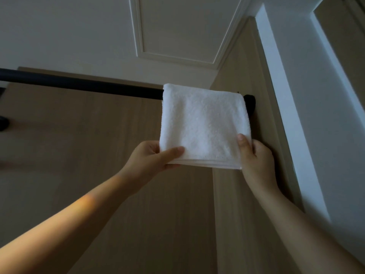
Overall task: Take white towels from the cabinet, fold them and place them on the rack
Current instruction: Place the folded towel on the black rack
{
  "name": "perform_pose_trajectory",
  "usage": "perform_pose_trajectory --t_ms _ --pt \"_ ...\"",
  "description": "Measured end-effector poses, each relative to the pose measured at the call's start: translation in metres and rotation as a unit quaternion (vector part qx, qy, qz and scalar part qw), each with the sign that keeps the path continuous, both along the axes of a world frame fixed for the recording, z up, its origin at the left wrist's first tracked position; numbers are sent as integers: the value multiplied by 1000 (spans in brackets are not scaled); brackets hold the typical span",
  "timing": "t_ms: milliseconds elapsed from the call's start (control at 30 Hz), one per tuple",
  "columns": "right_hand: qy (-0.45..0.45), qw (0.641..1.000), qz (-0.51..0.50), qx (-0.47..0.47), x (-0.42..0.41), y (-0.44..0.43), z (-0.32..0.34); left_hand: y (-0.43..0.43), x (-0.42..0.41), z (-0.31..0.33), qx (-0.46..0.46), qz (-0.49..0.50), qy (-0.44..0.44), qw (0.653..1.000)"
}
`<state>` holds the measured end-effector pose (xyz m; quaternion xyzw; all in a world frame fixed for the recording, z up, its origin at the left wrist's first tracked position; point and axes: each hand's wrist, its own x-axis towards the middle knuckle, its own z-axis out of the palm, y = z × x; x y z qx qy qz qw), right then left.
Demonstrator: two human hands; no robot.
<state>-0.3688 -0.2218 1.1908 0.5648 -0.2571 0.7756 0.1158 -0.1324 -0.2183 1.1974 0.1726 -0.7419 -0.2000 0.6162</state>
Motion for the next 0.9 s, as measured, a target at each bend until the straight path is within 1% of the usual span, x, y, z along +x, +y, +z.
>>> perform_pose_trajectory --t_ms 100,133,200,267,300,333,400,467,500,567,633,800,900 --pt "-18 991 118 64 -6 7 -13 -2 -3 -2 0 16 19 1000" --pt "-18 988 132 74 -7 9 -19 -2 -4 -3 0 19 24 1000" --pt "-10 994 85 68 -8 11 -25 -1 -6 -4 -3 21 35 999" --pt "-14 999 5 31 -6 12 -20 -1 -8 -6 -4 22 45 999" --pt "-17 1000 -20 16 -4 13 -14 -2 -8 -7 -4 23 52 998" --pt "-16 999 -30 15 -1 13 -7 -3 -8 -8 -3 21 60 998" --pt "-8 999 -10 42 2 10 2 -5 -8 -9 8 0 78 997" --pt "-3 995 42 90 1 3 -3 -4 -6 -9 22 -24 84 996" --pt "-6 989 90 119 -2 -3 -8 -4 -5 -9 24 -29 80 996" --pt "-27 961 216 171 -3 -9 -18 -2 -4 -9 20 -24 71 997" --pt "-47 939 294 174 -2 -10 -22 -3 -4 -8 22 -13 74 997" --pt "-56 913 376 148 2 -7 -15 -3 -5 -8 43 -23 98 994" --pt "-55 903 403 141 -1 -7 -15 -6 -4 -10 23 8 96 995"
